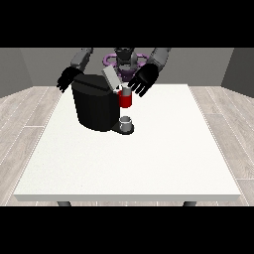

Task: Insert the coffee pod into the coffee machine and close the lid

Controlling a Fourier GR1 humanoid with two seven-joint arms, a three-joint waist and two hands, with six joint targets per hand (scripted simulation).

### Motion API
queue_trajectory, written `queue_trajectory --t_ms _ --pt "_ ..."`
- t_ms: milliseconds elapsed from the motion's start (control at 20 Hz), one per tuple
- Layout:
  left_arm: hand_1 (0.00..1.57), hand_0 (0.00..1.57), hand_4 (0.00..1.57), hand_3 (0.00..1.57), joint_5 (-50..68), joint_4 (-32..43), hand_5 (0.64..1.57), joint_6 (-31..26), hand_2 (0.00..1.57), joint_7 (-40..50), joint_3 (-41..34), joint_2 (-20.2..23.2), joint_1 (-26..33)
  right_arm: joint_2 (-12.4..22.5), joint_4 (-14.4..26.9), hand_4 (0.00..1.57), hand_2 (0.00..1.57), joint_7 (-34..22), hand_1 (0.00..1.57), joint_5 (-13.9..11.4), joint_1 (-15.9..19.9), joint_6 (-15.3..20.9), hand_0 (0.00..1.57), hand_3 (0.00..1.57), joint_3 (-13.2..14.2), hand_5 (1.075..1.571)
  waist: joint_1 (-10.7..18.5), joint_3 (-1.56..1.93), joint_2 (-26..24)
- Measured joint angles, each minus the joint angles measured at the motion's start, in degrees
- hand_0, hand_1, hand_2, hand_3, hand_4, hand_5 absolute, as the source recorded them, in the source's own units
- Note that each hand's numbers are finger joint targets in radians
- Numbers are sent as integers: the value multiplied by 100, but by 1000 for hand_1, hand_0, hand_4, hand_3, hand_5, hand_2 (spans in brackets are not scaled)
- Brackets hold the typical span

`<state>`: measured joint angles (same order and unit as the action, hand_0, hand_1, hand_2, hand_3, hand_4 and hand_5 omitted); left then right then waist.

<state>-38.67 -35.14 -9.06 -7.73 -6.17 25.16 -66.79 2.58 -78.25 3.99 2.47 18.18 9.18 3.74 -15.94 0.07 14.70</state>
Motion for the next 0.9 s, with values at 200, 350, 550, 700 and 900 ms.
queue_trajectory --t_ms 200,350,550,700,900 --pt "1073 1073 364 967 -54 -37 1571 60 1125 -24 18 -33 34 -41 27 463 0 69 0 -27 -14 41 0 0 -17 1571 41 1 -3" --pt "1018 1018 369 904 -68 -40 1571 43 1086 -86 12 -13 64 -37 43 459 0 118 0 -19 -74 30 0 0 -9 1571 41 1 -21" --pt "0 0 0 0 -192 -60 1571 -66 0 -178 115 78 -7 14 78 411 0 127 0 -7 71 45 0 0 53 1571 49 2 63" --pt "0 0 0 0 -304 -79 1571 -170 0 -187 203 137 -65 -22 153 435 0 178 0 -2 118 59 0 0 53 1571 53 5 100" --pt "0 0 0 0 -400 -18 1571 -296 0 -187 253 200 -91 9 159 348 0 70 0 -28 162 76 0 0 37 1571 33 0 79"
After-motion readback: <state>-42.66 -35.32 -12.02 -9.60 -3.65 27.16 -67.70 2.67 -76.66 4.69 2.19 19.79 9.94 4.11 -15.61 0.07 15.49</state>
